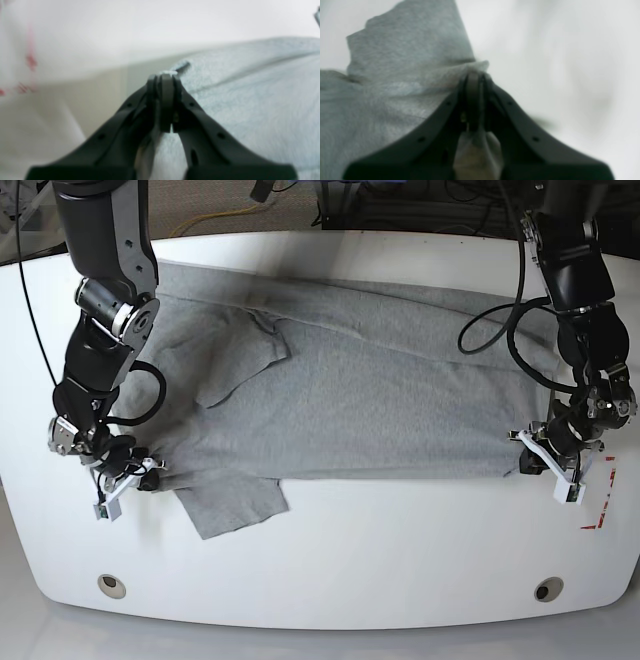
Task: Fold the T-shirt properly
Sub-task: 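Fold the grasped edge over toward the held edge with both grippers, then lay the folded strip down and adjust its ends with both grippers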
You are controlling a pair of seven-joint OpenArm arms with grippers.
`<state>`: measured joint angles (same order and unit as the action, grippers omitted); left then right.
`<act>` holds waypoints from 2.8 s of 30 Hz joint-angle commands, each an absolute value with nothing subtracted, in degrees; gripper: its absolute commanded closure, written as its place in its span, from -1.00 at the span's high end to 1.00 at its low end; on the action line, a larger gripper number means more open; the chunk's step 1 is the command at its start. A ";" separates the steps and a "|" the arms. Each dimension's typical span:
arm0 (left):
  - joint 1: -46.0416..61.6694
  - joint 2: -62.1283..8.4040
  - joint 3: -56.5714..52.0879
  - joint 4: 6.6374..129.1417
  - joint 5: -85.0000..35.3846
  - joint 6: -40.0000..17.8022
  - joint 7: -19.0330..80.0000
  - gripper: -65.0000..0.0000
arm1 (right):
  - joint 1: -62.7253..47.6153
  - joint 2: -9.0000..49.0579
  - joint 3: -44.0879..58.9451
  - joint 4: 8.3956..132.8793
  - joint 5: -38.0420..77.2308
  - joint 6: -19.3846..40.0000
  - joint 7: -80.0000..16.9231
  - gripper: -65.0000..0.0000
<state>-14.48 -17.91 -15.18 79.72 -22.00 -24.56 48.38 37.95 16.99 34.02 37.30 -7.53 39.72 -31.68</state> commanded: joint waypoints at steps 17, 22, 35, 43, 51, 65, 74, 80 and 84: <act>-7.43 -19.30 -18.15 88.57 -22.46 -24.57 47.52 -1.00 | 23.16 13.76 34.15 87.69 -6.37 40.00 -68.97 -1.00; -5.93 -19.30 -19.47 88.13 -22.37 -24.57 47.52 -1.00 | 15.52 10.33 34.15 103.69 -6.37 40.00 -75.74 -1.00; -1.10 -21.41 -19.47 91.21 -22.11 -24.57 47.52 -1.00 | -0.13 5.14 34.42 113.80 -3.56 40.00 -79.25 -1.00; 1.01 -22.11 -19.21 90.95 -22.02 -24.57 47.78 -1.00 | -6.37 5.05 34.51 113.80 0.13 40.00 -79.16 -0.93; 3.74 -23.78 -15.25 91.21 -22.02 -24.57 47.87 -0.65 | -10.33 4.97 34.51 113.89 0.31 40.00 -79.08 -0.21; 5.85 -26.15 -17.19 102.20 -33.63 -24.57 49.01 0.56 | -8.75 4.97 38.99 115.47 20.44 40.00 -79.34 0.17; 5.58 -25.71 -12.88 97.36 -29.14 -24.57 52.00 0.56 | -4.09 4.00 37.76 107.47 18.07 40.00 -76.35 0.19; 5.76 -25.89 -12.62 91.65 -25.63 -24.57 48.92 0.56 | 4.09 6.20 37.58 96.84 15.52 40.00 -73.54 0.42; 6.90 -26.07 -12.35 89.10 -25.36 -24.57 44.79 0.56 | 8.92 7.69 34.86 88.75 14.99 40.00 -72.57 0.58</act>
